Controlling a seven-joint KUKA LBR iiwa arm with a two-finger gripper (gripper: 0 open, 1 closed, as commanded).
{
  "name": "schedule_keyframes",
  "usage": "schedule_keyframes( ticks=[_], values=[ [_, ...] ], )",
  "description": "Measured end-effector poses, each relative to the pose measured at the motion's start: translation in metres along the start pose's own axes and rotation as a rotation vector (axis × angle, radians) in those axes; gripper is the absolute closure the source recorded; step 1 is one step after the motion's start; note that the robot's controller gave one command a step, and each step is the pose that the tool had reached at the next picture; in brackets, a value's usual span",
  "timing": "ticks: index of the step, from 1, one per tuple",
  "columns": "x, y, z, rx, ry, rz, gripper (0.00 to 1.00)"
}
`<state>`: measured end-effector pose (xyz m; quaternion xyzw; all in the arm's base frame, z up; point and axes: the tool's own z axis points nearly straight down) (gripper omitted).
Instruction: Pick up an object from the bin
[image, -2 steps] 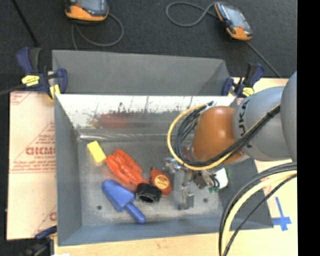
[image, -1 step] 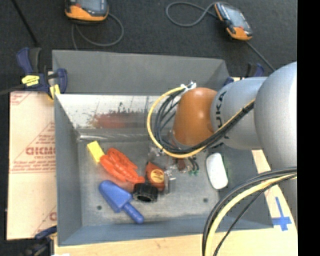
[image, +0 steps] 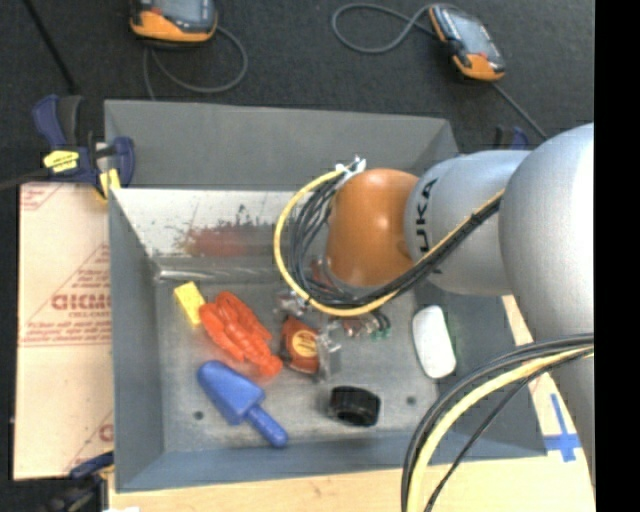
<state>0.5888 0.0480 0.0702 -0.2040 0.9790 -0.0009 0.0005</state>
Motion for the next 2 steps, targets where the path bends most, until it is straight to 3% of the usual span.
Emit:
schedule_keyframes(
  ticks=[1, 2],
  values=[
    [0.000, 0.000, 0.000, 0.000, 0.000, -0.001, 1.00],
    [0.002, 0.001, -0.038, -0.003, 0.008, -0.002, 1.00]
  ],
)
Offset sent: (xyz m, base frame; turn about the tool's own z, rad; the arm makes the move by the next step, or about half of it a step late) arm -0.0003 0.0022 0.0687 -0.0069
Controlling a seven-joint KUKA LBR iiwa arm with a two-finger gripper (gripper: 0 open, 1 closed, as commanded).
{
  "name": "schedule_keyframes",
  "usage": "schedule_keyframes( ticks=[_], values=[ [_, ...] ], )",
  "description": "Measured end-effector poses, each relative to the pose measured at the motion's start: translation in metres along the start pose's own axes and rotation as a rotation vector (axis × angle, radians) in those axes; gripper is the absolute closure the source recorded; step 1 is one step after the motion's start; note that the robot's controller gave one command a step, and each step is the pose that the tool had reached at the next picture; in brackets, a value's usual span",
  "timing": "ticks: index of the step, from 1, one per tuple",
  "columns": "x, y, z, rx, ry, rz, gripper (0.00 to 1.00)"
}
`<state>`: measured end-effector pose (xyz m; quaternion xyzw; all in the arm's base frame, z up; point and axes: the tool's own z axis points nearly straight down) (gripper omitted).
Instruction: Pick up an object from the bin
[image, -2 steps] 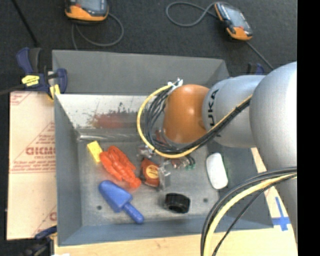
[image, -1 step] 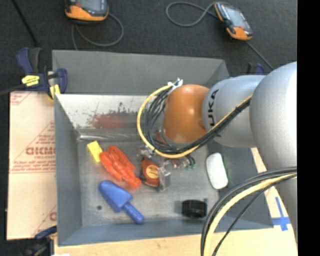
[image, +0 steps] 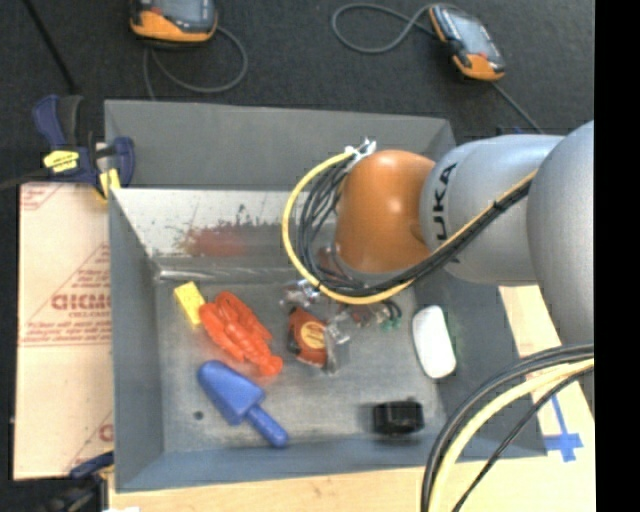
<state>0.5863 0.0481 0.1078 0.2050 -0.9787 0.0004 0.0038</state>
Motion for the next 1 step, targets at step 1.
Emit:
schedule_keyframes(
  ticks=[1],
  values=[
    [-0.0046, -0.0025, -0.0341, 0.005, -0.013, 0.000, 1.00]
  ],
)
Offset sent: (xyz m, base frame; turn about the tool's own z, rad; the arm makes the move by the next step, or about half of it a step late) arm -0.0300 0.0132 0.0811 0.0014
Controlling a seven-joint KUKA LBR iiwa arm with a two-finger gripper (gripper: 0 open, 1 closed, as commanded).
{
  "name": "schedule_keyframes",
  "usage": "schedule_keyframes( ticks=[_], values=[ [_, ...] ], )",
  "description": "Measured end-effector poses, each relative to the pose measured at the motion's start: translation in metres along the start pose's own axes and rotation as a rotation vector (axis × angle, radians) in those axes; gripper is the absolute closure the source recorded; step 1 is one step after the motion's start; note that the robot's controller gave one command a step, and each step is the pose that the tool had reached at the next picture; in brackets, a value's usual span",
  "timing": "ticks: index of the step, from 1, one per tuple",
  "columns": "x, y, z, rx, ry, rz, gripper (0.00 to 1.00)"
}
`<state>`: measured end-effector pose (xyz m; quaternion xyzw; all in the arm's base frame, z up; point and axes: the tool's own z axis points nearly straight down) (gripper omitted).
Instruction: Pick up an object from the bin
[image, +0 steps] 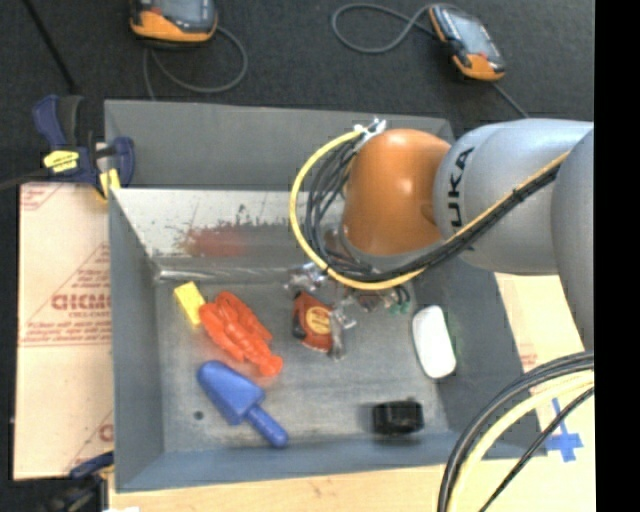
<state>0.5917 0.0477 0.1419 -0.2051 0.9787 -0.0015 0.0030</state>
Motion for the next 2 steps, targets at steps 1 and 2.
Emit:
schedule_keyframes(
  ticks=[1, 2],
  values=[
    [0.002, 0.002, -0.002, -0.001, 0.002, -0.001, 1.00],
    [-0.003, 0.006, 0.016, 0.003, -0.008, -0.077, 1.00]
  ],
)
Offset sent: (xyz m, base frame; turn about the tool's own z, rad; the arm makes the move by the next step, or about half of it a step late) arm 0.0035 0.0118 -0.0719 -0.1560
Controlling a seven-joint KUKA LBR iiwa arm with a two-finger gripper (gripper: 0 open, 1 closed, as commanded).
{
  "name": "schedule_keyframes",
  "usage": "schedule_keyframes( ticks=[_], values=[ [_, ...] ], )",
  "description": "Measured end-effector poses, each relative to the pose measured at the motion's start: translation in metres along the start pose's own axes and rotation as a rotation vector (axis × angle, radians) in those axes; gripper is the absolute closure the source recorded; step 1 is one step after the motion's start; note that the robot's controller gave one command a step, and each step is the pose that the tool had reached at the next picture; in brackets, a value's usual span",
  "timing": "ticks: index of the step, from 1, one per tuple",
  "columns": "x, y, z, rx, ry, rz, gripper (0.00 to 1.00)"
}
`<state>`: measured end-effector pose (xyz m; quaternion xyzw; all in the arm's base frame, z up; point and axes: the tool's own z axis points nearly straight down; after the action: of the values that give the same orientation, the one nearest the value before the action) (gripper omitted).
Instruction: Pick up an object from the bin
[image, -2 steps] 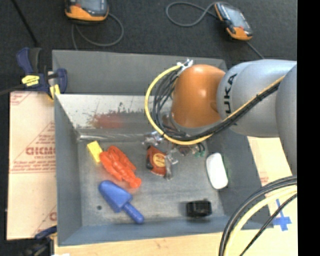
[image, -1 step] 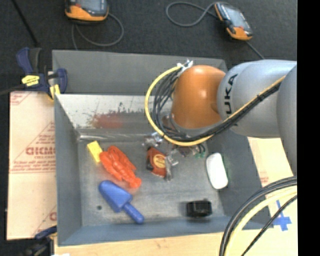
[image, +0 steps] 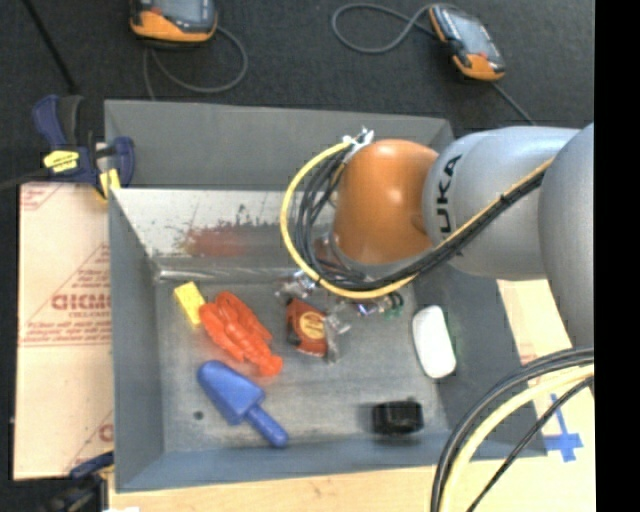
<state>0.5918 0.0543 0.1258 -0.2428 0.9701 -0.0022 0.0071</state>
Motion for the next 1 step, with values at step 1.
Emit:
schedule_keyframes(
  ticks=[1],
  values=[
    [-0.0108, -0.0245, 0.0491, -0.008, 0.009, 0.029, 1.00]
  ],
)
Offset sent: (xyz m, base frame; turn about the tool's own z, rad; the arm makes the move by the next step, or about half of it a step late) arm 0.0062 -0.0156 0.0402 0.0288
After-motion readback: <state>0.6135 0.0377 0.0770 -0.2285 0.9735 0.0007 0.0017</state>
